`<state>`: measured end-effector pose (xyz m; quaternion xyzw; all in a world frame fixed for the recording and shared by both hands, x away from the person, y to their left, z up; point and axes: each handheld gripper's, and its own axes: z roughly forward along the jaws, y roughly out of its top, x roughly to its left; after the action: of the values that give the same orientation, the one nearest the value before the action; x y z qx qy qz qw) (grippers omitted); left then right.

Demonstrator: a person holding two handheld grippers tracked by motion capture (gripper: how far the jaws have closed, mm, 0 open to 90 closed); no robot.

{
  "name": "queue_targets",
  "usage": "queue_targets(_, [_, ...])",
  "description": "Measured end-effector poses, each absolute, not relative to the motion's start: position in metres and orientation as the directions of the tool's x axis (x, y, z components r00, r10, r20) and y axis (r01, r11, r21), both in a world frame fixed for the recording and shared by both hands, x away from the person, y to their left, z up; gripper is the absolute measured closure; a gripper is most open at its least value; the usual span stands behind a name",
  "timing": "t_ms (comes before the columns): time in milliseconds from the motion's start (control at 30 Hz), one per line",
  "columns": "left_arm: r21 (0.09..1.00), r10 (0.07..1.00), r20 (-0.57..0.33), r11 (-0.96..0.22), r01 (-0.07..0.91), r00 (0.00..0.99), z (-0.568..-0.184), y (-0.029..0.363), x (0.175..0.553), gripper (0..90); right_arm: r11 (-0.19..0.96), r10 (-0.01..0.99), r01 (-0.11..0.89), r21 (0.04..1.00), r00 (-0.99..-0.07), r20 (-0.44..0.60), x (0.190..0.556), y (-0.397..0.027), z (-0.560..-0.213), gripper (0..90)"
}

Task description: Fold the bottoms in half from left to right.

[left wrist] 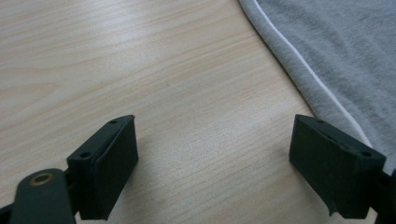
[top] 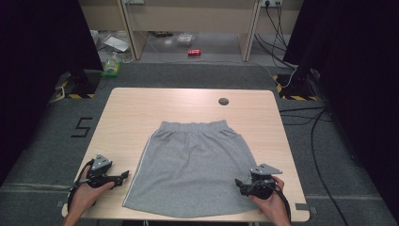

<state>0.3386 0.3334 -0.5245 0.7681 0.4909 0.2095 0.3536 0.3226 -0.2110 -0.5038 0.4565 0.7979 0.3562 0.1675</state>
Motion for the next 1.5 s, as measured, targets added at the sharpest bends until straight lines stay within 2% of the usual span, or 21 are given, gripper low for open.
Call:
queue_targets(600, [0.758,0.905,-0.064,-0.23,0.61,0.421,-0.521,0.336,0.349,16.0,0.319,0.847,0.605,0.73,-0.527,0.067,0.322,-0.208,-0.502,27.5])
queue_targets(833, [0.775,0.902,-0.142,-0.156,0.613,0.409,-0.51,0.33,0.372,16.0,0.32,0.846,0.61,0.726,-0.528,0.071,0.322,-0.205,-0.503,27.5])
queue_targets(1500, [0.789,0.882,-0.193,-0.121,0.602,0.431,-0.498,0.305,0.421,17.0,0.341,0.831,0.597,0.726,-0.553,0.064,0.322,-0.199,-0.502,27.5])
